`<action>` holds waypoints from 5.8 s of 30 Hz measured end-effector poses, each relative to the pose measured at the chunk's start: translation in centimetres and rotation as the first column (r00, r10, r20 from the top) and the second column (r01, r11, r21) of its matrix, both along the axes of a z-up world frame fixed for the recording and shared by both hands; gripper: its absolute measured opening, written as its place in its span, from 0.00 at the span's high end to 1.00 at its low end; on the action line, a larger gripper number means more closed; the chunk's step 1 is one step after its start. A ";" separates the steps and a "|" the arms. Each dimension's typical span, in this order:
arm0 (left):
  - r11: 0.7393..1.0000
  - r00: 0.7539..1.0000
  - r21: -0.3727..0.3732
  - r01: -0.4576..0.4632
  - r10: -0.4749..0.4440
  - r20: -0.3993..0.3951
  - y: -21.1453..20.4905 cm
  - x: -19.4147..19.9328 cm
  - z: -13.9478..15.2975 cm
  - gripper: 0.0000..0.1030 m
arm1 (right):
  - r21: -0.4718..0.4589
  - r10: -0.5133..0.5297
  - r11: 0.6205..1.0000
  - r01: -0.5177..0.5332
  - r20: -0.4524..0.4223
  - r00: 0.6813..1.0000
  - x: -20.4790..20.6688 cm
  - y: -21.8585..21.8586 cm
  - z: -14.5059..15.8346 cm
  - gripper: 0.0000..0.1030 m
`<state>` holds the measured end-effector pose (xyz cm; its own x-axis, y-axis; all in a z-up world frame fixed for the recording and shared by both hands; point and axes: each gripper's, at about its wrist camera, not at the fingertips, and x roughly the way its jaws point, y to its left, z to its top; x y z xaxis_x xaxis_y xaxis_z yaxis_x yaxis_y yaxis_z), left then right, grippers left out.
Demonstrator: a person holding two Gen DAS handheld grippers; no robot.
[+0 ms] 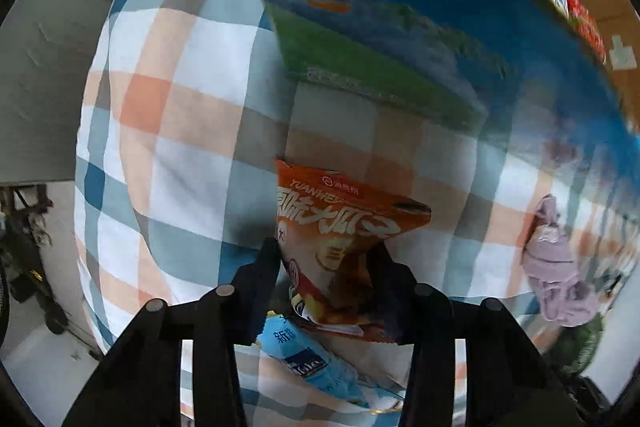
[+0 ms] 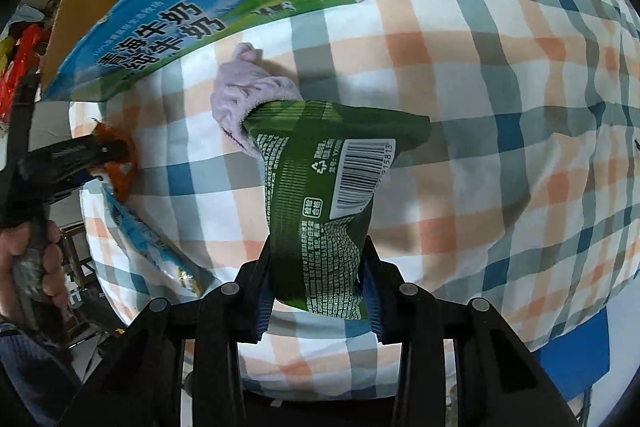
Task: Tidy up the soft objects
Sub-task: 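Grasp the green snack bag with the right tool while the left tool grasps the orange bag, then lower both bags into the box and open both tools, then grasp the lilac sock with the right tool while the left tool grasps the blue tube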
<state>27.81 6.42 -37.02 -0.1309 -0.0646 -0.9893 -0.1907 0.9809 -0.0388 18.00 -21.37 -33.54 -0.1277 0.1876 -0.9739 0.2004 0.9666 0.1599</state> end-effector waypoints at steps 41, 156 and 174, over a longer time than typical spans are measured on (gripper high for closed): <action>0.955 0.925 0.116 0.274 -0.295 0.239 -7.4 14.7 15.6 0.69 | -0.083 0.156 0.985 -0.149 0.080 0.985 22.3 5.3 8.1 0.62; 0.989 0.989 0.007 -0.145 0.145 0.002 -2.5 -10.8 -1.3 0.50 | -0.028 0.217 0.976 -0.217 -0.009 0.976 7.7 6.1 -8.2 0.48; 0.966 0.965 0.037 0.257 -0.259 0.046 -15.8 -8.8 0.4 0.73 | 0.117 0.087 0.990 -0.074 -0.106 0.991 -2.9 0.6 -9.1 0.35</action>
<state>19.04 -9.39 -36.58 -0.0898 -0.0045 -0.9959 0.0706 0.9974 -0.0109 15.08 -20.78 -42.67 -0.2528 0.2803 -0.9260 0.1454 0.9572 0.2501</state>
